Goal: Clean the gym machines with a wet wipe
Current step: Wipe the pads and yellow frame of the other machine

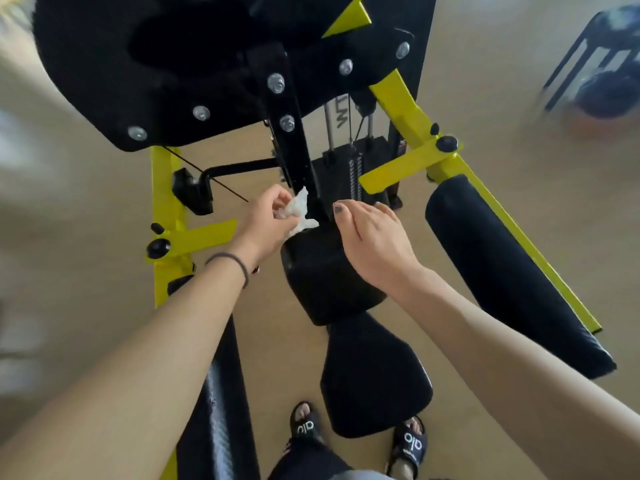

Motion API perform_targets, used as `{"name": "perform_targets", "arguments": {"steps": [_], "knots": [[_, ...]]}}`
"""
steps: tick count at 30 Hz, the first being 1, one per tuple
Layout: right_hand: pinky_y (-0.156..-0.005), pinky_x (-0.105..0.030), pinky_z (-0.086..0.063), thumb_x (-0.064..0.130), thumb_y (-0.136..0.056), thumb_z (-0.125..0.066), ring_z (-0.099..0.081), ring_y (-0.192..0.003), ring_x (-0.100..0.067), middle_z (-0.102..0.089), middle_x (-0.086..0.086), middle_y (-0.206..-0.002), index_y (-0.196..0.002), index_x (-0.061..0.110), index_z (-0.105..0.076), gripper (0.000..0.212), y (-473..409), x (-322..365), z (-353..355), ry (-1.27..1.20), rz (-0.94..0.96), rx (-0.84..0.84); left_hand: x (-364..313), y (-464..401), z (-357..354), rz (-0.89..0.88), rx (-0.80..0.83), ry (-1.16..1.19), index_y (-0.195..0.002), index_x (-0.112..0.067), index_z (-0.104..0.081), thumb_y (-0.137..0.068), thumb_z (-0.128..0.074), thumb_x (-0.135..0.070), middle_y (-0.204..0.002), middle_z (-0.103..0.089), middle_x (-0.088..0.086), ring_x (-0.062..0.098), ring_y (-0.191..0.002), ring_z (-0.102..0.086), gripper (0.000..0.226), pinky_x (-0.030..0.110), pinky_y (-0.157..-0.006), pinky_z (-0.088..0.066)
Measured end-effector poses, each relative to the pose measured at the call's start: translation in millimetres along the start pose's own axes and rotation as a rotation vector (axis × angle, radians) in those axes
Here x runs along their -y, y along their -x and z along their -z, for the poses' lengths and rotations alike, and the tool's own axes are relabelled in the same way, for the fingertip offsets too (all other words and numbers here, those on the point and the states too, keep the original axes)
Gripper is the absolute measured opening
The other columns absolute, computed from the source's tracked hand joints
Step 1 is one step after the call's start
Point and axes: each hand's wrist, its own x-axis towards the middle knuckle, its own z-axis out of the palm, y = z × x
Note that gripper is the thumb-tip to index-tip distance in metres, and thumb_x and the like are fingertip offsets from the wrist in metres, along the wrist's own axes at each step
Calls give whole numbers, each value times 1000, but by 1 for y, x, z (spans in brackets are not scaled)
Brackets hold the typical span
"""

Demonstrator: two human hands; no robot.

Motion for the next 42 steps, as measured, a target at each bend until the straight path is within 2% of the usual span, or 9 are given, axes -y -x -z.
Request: {"name": "perform_targets", "arguments": {"steps": [3,6,9,14,21,27,30,38,42], "knots": [[-93,-44,-42,26,-110,-28,-45,-64,-8,-45,11,-65,-74,31,-41,38,-23,10,-1,45,-19,-64,4,-11,-3,-27,70,-52,-92,-20,-64,-85,-72,-16,-91,-65,-3,13,-89,-62,11,29,-77,-52],[-82,-44,-45,21,-109,-28,-61,-92,-30,-65,-5,-97,-116,12,-58,32,-39,17,-9,155,-14,49,11,-33,-9,-116,128,-87,-88,-20,-66,-81,-72,-12,-86,-67,-3,15,-84,-64,11,30,-74,-52],[-68,-41,-48,22,-109,-26,-62,-100,-33,-63,-6,-118,-146,18,-40,40,-48,21,-15,252,-96,134,25,-59,-24,-261,209,-185,-83,-26,-63,-81,-69,-15,-81,-61,-9,12,-75,-58,13,29,-67,-45],[-73,-47,-53,34,-110,-22,-62,-85,-33,-54,1,-85,-117,18,-55,37,-54,18,-22,282,-227,87,56,-84,-58,-618,395,-466,-96,-25,-65,-89,-66,-21,-97,-57,-12,13,-83,-58,7,36,-65,-53],[-71,-42,-50,42,-107,-19,-59,-75,-27,-52,6,-70,-85,27,-45,38,-66,13,-20,193,-288,212,64,-101,-65,-242,15,-488,-94,-9,-68,-98,-55,-15,-100,-63,5,27,-87,-62,15,37,-69,-46],[-69,-40,-48,40,-106,-21,-59,-77,-26,-59,2,-79,-98,23,-53,37,-65,4,-14,133,-237,226,58,-80,-63,-535,275,-394,-115,-13,-72,-97,-62,-13,-117,-67,-3,15,-101,-61,21,20,-81,-47],[-62,-36,-40,40,-104,-19,-52,-68,-21,-52,6,-74,-94,26,-46,32,-65,0,-16,170,-193,220,66,-104,-61,-521,219,-593,-132,-16,-63,-98,-58,-12,-131,-62,-3,16,-115,-61,34,34,-85,-58],[-69,-43,-53,37,-108,-25,-62,-75,-27,-63,3,-80,-92,23,-54,36,-66,7,-21,164,-228,148,61,-96,-57,-430,263,-612,-126,-17,-63,-104,-46,-20,-118,-66,2,23,-108,-61,28,40,-84,-55],[-68,-40,-49,44,-106,-23,-58,-72,-25,-58,4,-73,-83,24,-51,42,-68,6,-21,121,-315,158,44,-89,-45,-407,355,-836,-112,-11,-61,-103,-44,-13,-110,-61,8,30,-101,-61,19,35,-69,-42]]}}
